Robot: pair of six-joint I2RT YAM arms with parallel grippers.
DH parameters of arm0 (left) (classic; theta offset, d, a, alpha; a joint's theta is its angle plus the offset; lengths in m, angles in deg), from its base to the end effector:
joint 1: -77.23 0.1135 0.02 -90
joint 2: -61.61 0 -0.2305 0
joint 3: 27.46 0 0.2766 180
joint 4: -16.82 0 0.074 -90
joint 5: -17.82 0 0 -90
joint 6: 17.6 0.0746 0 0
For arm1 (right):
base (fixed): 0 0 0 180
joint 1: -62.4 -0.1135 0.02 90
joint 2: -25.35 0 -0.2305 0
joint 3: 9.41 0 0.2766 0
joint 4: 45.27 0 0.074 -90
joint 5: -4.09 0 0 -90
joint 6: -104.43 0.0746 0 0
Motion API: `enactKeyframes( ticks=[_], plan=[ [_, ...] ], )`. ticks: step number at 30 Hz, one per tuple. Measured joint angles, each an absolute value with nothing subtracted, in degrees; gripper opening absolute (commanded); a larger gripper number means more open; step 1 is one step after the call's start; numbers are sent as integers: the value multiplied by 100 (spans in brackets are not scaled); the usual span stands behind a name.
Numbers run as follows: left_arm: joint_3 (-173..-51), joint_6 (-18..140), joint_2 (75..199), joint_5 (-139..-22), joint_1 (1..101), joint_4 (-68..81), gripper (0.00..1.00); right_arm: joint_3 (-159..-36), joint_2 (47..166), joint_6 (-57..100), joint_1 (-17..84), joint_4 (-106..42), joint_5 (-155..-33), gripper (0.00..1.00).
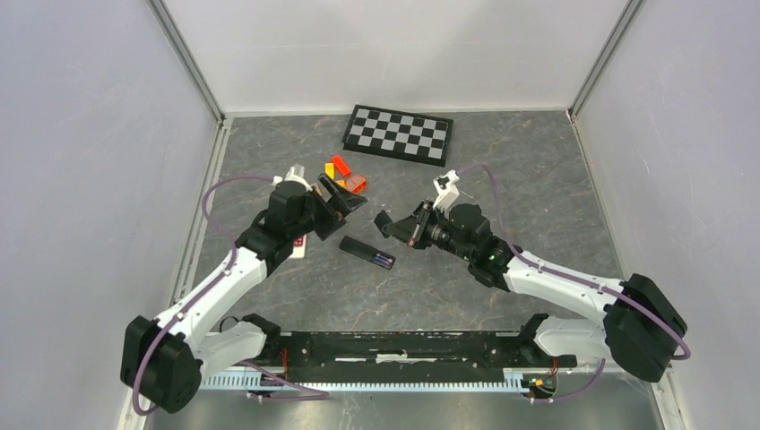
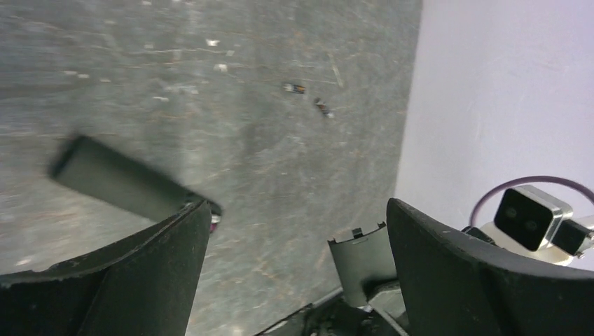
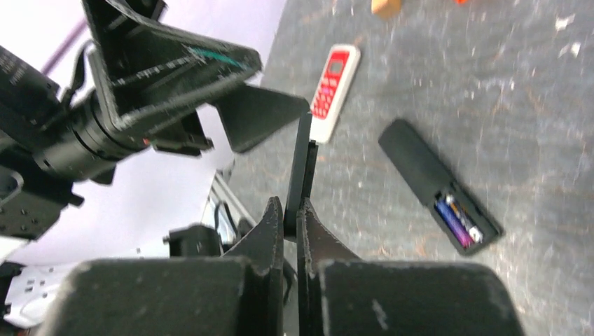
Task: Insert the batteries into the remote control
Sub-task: Adjust the battery cover, then load the battery cover into the remote control.
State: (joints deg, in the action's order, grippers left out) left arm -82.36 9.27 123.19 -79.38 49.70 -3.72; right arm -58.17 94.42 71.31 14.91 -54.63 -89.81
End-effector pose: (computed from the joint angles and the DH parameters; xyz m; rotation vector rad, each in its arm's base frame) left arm 0.2765 -0.1546 0.2163 -0.6005 2.1506 -1.0669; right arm 0.2279 0.2561 0.2046 0.1066 1.9765 1.3309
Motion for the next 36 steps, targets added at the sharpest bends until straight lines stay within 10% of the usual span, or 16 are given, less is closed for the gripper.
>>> enactKeyframes(
  ticks=[36],
  plan=[
    [-7401, 2861, 12315, -8782, 5672, -1226, 100, -5614, 12214, 8180, 2470, -6060, -12100, 0]
  ],
)
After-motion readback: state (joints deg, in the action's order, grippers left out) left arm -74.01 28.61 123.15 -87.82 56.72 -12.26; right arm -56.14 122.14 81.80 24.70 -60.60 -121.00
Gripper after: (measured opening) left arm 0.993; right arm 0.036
